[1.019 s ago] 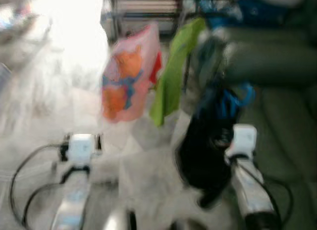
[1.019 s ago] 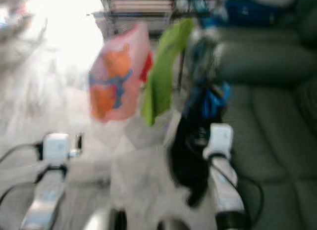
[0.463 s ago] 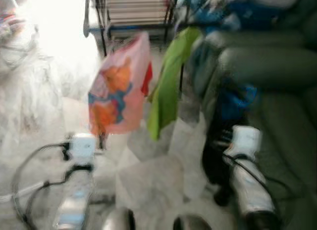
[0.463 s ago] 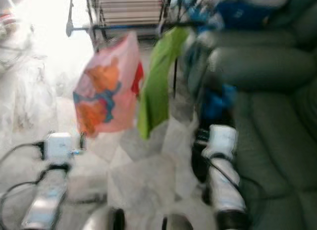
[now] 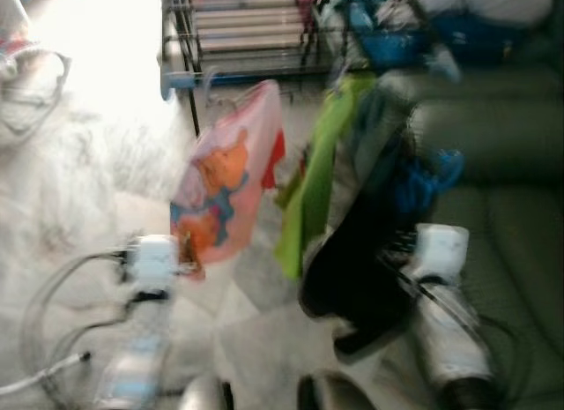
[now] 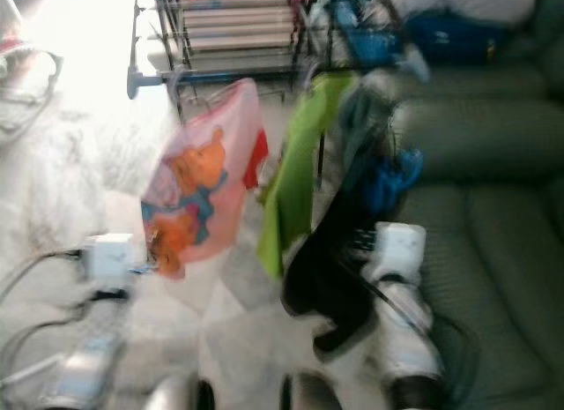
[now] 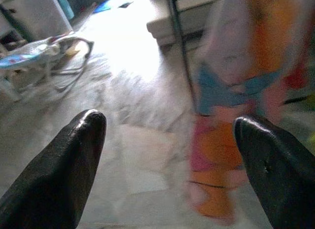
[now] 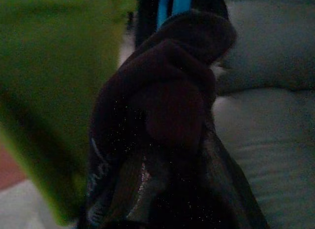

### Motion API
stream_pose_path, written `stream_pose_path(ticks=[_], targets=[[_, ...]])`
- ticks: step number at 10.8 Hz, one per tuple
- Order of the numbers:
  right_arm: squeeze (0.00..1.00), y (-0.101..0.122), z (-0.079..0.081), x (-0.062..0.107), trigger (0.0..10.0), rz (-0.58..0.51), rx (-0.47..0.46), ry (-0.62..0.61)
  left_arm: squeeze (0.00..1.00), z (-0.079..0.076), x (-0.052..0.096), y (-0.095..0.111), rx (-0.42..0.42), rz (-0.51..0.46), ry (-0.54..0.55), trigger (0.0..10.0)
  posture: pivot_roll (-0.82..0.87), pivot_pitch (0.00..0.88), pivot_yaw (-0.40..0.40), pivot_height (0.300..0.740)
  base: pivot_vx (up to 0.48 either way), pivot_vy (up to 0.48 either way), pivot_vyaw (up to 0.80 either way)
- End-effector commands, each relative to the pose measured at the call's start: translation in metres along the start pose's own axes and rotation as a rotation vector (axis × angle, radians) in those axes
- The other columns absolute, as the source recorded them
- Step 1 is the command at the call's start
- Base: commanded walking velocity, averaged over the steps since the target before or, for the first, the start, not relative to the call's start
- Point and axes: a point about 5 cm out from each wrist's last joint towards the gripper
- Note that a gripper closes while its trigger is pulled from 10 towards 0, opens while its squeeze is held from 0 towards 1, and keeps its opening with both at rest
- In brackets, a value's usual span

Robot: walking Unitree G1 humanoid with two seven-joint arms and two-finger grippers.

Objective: Hang hanger

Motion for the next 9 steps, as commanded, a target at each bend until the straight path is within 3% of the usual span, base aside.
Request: stream_pose_path(ticks=[1,7,8,9], targets=[[0.0,0.01,-0.011,0.0,10.0,-0.05,0.013,-0.028,0.0,-0.006,0.0,0.003,0.006,-0.01,-0.011,10.0,-0.04,0.165,-0.031,0.74,0.431,0.0,0.0],[0.0,0.01,-0.011,0.0,10.0,-0.05,0.013,-0.028,0.0,-0.006,0.0,0.003,0.006,-0.01,-0.011,10.0,-0.04,0.165,-0.031,0.74,0.431,0.0,0.0],[0.0,0.027,-0.009,-0.009,10.0,-0.112,0.029,0.022,0.0,-0.005,0.0,0.002,-0.005,-0.005,0.011,10.0,-0.03,0.168,-0.043,0.74,0.0,0.0,0.0],[0.0,0.069,-0.005,-0.026,10.0,-0.258,0.08,0.102,0.0,-0.002,0.001,0.0,-0.011,0.009,0.057,10.0,-0.02,0.171,-0.043,0.74,0.0,0.0,0.0]])
Point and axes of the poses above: a point about 5 cm out from each wrist's last joint towards the gripper, its own x axis pointing back from the gripper into the wrist, its own y axis along the axis of the wrist's last joint, z = x × y, and after that the axes turned 1 degree about -x, right-handed
